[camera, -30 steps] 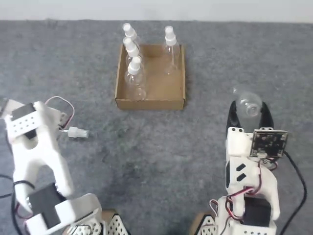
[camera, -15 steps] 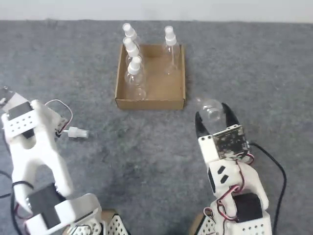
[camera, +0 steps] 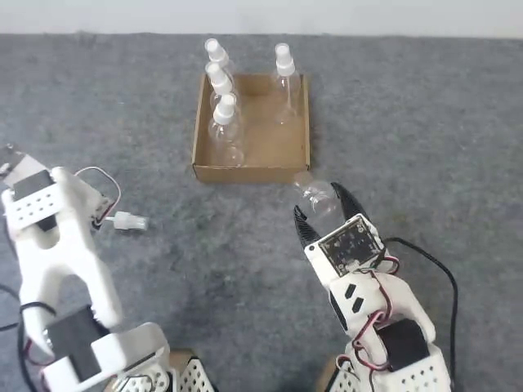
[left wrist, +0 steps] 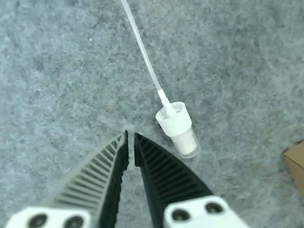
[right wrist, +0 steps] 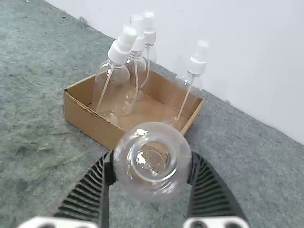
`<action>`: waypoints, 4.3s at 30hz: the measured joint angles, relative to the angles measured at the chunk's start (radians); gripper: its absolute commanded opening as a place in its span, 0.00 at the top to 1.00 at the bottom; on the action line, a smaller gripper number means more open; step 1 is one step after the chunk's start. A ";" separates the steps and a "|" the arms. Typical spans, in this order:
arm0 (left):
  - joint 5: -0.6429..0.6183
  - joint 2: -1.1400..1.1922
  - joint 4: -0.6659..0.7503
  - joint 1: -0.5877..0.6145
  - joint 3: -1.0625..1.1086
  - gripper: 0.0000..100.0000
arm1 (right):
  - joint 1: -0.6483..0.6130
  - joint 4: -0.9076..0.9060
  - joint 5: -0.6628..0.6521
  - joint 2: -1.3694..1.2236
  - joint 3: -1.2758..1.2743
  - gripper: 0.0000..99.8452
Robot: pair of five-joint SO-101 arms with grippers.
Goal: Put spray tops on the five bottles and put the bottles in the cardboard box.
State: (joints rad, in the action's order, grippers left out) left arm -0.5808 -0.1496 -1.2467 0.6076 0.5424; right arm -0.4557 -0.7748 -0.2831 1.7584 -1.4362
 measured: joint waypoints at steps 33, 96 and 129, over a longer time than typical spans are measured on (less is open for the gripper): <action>1.639 0.000 -0.218 -0.106 -0.269 0.85 | 0.000 0.000 0.000 0.000 0.000 0.96; 1.942 0.531 -0.466 -0.210 -0.723 0.80 | 0.000 0.000 0.000 0.000 0.000 0.96; 1.895 0.795 -0.417 -0.259 -0.769 0.99 | 0.000 0.000 0.000 0.000 0.000 0.96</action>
State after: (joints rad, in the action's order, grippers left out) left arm 1.3142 0.6452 -1.6640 0.3483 -0.2263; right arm -0.4557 -0.7748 -0.2831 1.7584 -1.4362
